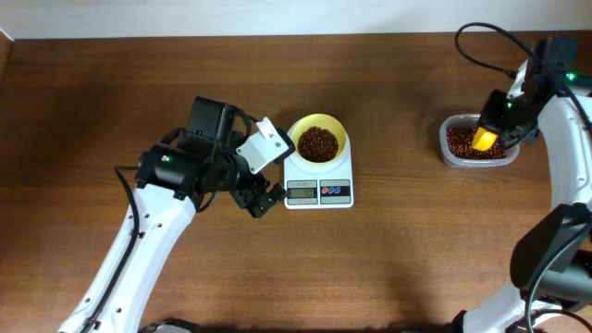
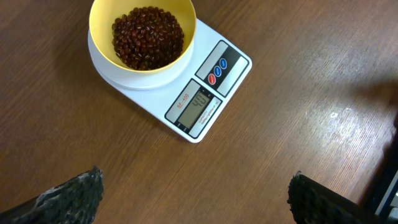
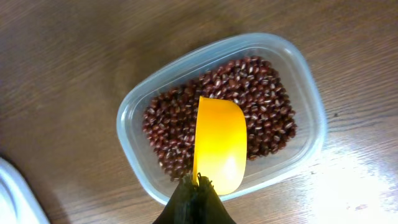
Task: Scoop item into bowl and weigh 50g on scale
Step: 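Return the empty scoop with the right gripper into the bean container, then dip the yellow scoop into the red beans with the right gripper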
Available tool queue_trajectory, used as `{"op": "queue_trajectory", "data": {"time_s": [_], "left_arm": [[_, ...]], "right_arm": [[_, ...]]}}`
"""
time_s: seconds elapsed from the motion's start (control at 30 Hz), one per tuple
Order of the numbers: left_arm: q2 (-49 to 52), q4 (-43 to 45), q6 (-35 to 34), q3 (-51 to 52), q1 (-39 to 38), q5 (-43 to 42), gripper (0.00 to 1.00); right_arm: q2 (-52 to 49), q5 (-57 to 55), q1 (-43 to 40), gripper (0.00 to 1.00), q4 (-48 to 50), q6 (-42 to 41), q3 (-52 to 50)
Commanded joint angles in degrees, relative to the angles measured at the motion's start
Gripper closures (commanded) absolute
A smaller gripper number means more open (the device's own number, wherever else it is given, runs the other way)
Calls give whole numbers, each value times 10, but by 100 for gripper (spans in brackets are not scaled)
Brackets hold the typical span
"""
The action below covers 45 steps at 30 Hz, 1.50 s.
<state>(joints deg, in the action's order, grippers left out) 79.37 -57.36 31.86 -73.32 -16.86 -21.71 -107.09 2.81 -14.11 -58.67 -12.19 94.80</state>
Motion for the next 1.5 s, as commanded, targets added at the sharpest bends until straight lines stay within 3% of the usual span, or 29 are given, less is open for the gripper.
{"op": "queue_trajectory", "data": {"time_s": [0.0, 0.1, 0.3, 0.63, 0.9, 1.03, 1.17, 1.47], "left_arm": [[-5, 1, -3, 4, 0, -10, 1], [-5, 1, -3, 4, 0, -10, 1], [-5, 1, -3, 4, 0, -10, 1], [-5, 1, -3, 4, 0, -10, 1], [-5, 1, -3, 4, 0, -10, 2], [-5, 1, -3, 4, 0, -10, 1], [-5, 1, -3, 4, 0, -10, 1], [-5, 1, -3, 4, 0, -10, 1]], "right_arm": [[-4, -42, 2, 96, 26, -20, -42], [-4, -4, 2, 96, 98, -49, -99], [-12, 113, 3, 96, 127, -49, -102], [-12, 150, -37, 96, 79, -28, -102], [0, 159, -64, 96, 99, 14, -70], [0, 212, -98, 96, 99, 12, -66], [0, 356, -142, 96, 98, 54, -66], [0, 436, -145, 96, 83, 104, -66]]}}
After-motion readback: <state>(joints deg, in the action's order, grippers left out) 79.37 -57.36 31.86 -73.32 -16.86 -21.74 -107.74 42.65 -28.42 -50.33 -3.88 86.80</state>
